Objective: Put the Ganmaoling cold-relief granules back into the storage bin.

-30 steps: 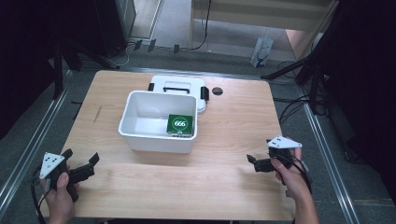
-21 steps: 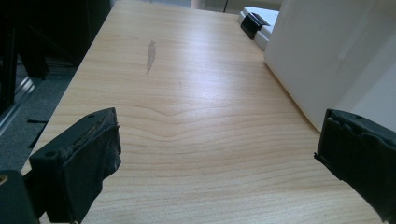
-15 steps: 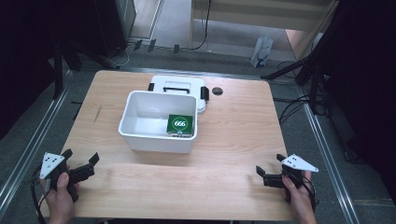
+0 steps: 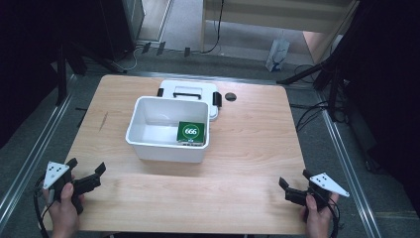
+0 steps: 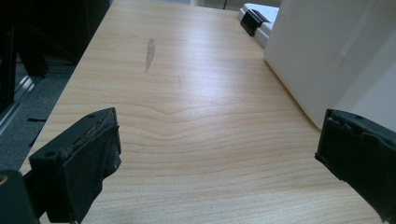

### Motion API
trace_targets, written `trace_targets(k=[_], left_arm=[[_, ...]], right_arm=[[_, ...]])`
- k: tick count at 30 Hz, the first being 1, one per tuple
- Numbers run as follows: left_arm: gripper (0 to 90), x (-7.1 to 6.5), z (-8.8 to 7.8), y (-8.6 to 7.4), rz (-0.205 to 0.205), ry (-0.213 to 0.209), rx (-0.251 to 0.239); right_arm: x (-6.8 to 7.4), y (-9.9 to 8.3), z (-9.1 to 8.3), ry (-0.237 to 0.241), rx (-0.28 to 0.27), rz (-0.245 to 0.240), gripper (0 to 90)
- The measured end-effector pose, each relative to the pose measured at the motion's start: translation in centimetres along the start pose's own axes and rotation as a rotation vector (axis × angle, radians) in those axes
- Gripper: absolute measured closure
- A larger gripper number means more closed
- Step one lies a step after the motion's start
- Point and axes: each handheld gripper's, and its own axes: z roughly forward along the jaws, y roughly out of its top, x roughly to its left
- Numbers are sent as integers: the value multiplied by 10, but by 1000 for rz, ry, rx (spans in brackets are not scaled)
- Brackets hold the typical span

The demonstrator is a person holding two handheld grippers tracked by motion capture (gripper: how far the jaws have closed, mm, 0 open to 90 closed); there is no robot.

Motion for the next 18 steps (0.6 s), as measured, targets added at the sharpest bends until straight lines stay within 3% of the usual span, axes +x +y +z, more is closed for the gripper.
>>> trace_targets(k=[4,8,18], left_arm=[[0,0,0,0,1,-2,0],[1,-1,1,0,6,2,5],[1,-1,1,1,7,3,13]], right_arm=[[0,0,1,-10,9,7,0],[3,1,3,-18,27,-18,0],[1,2,5,-16,46,1,0]])
